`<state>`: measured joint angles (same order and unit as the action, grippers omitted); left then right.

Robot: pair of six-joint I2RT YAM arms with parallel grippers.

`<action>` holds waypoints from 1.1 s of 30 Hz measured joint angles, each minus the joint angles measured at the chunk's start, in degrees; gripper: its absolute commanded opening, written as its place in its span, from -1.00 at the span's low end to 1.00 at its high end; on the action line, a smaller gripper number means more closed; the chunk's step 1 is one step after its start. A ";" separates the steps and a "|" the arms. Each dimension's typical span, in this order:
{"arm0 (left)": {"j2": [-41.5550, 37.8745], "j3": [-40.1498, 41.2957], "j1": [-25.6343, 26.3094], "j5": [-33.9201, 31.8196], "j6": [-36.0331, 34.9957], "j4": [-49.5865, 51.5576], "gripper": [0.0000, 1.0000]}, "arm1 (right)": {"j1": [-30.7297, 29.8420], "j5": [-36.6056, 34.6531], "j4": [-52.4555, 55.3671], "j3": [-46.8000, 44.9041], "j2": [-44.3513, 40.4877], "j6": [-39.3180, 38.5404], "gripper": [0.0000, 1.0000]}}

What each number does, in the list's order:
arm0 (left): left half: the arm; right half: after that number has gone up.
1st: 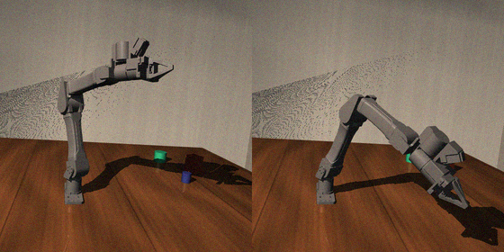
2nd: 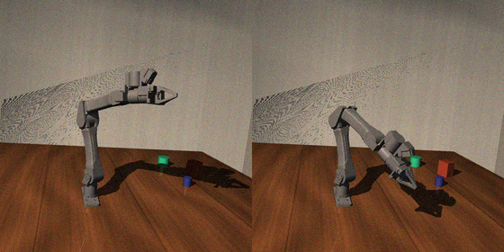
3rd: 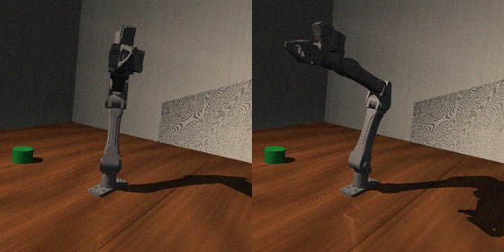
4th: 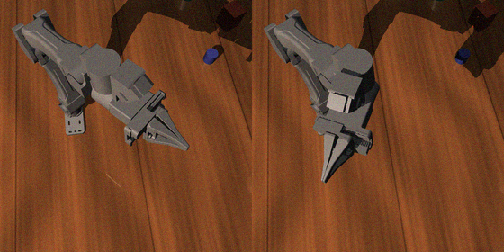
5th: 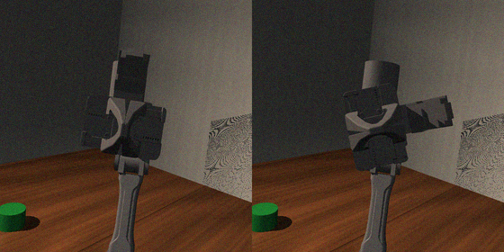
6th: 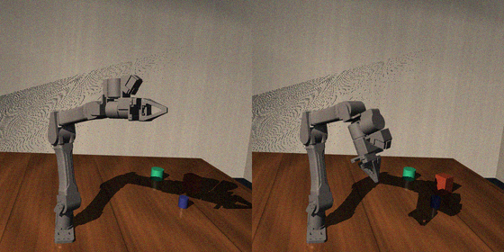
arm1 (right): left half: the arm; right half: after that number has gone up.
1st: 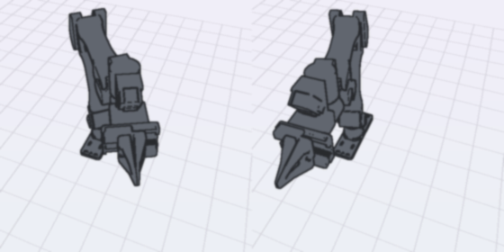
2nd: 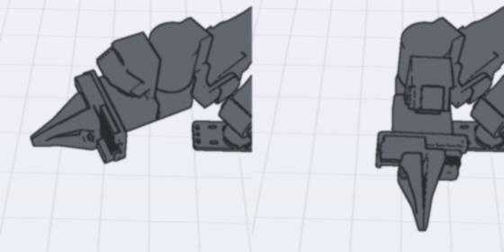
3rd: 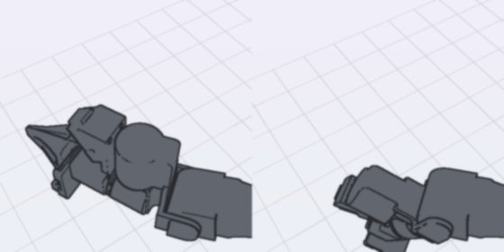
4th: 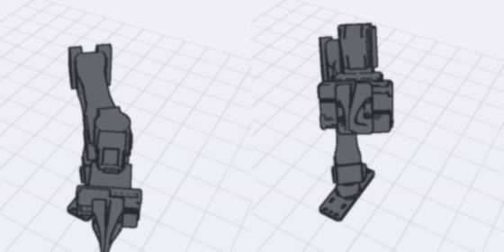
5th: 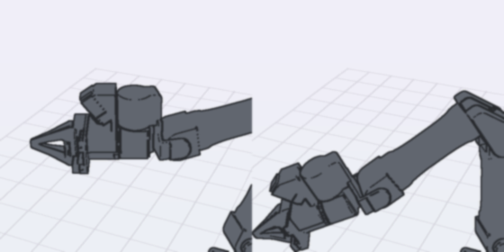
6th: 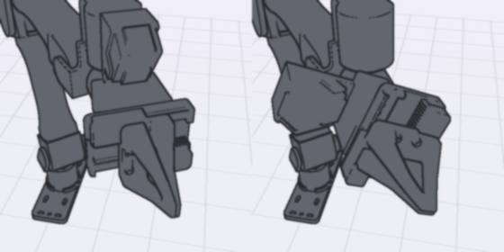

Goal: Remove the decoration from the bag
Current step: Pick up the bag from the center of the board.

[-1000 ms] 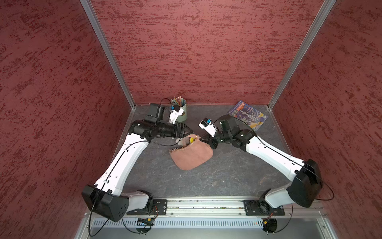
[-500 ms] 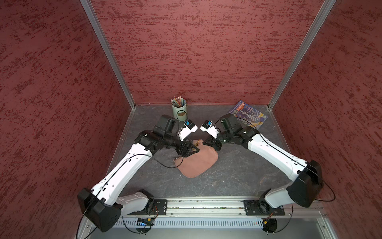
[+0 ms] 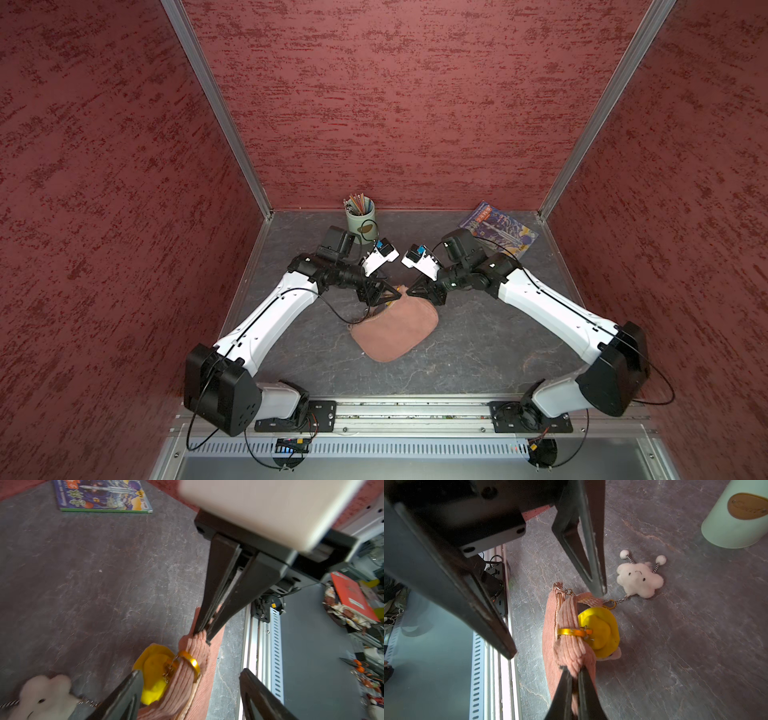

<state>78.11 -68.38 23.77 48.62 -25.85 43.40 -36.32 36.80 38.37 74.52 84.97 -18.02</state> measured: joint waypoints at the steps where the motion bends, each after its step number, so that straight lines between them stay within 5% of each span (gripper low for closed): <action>1: 0.48 0.00 -0.04 1.53 -0.31 0.28 0.42 | 0.04 0.15 0.09 0.00 0.00 -0.04 -1.00; 8: 2.08 0.00 -1.46 8.04 -0.92 0.96 0.16 | 0.44 0.83 0.11 0.00 0.00 -0.28 -1.00; 18: 5.90 -0.17 -1.33 9.40 -1.03 1.84 0.23 | 1.18 2.16 0.09 0.00 0.00 -0.39 -1.00; 21: 5.90 -0.17 -1.22 9.33 -0.98 2.01 0.05 | 1.42 2.49 0.09 0.00 0.00 -0.42 -1.00; 27: 5.90 -1.22 -1.33 8.76 -0.11 3.48 -0.66 | 1.73 2.54 0.04 0.00 0.00 -0.37 -1.00; 33: 7.06 -6.19 -1.31 7.89 2.16 8.00 -0.71 | 2.03 0.76 -1.16 0.00 0.00 -0.20 -1.00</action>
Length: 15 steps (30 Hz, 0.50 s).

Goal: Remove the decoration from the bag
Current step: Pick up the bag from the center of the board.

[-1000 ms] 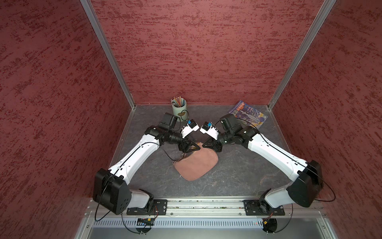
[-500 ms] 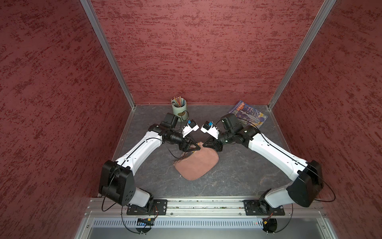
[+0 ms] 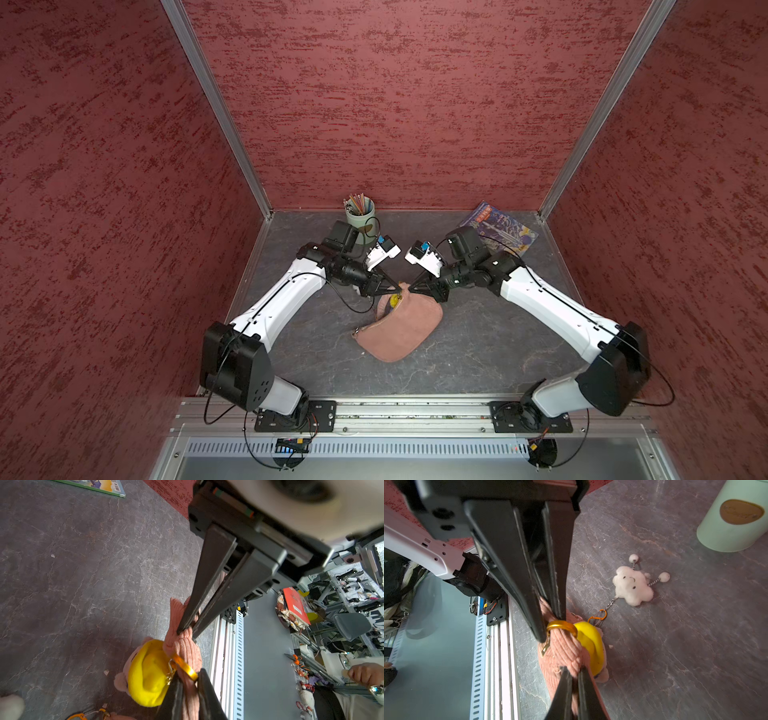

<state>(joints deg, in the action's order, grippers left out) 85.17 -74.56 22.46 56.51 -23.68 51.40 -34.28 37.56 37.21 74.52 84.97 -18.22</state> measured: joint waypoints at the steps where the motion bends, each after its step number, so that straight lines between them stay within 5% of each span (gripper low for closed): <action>1: 0.48 -0.79 0.00 -0.20 0.55 0.74 -0.74 | 0.00 -0.79 -0.28 0.00 0.00 0.00 -1.00; 7: 3.17 -3.41 -0.02 -1.03 4.00 2.12 -0.90 | -0.15 -6.73 -3.69 -0.11 0.00 1.25 -0.98; 15: 5.73 -3.72 -1.51 -0.17 13.55 0.37 -1.00 | -0.55 -12.31 -14.43 -5.53 -0.46 7.54 -0.45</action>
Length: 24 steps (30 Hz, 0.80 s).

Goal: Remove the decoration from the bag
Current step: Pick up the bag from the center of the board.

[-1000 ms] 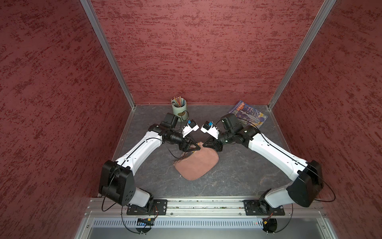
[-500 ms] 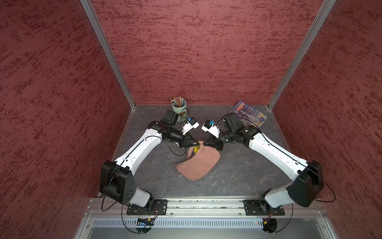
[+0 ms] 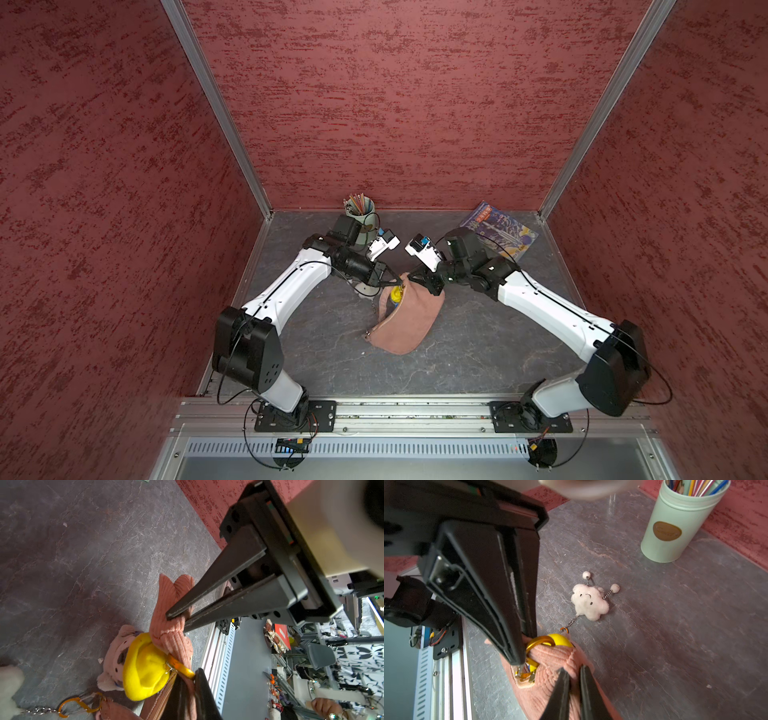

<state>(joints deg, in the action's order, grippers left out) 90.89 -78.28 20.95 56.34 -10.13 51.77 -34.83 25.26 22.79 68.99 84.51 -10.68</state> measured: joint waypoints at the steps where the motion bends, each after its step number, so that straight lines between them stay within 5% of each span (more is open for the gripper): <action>1: 0.37 0.00 -0.44 0.63 1.60 0.13 -1.00 | 0.09 -0.72 -1.09 -0.83 -0.35 0.79 -0.39; 7: 3.74 -1.14 -2.03 3.08 9.53 2.97 -1.00 | 0.94 -2.93 -6.86 -6.25 -5.53 11.02 -0.24; 16: 6.58 -3.96 -2.08 3.43 15.23 6.34 -1.00 | -0.83 7.08 -24.50 -14.67 -8.70 43.34 -0.34; 24: 6.58 -6.40 -1.92 3.72 15.63 7.52 -1.00 | -3.08 11.43 -27.69 -15.50 -5.75 55.80 -0.29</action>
<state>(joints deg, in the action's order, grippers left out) 97.47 -84.68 19.03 60.05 5.50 59.29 -37.91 36.69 -4.91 53.49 78.76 45.12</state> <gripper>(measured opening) 0.096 0.350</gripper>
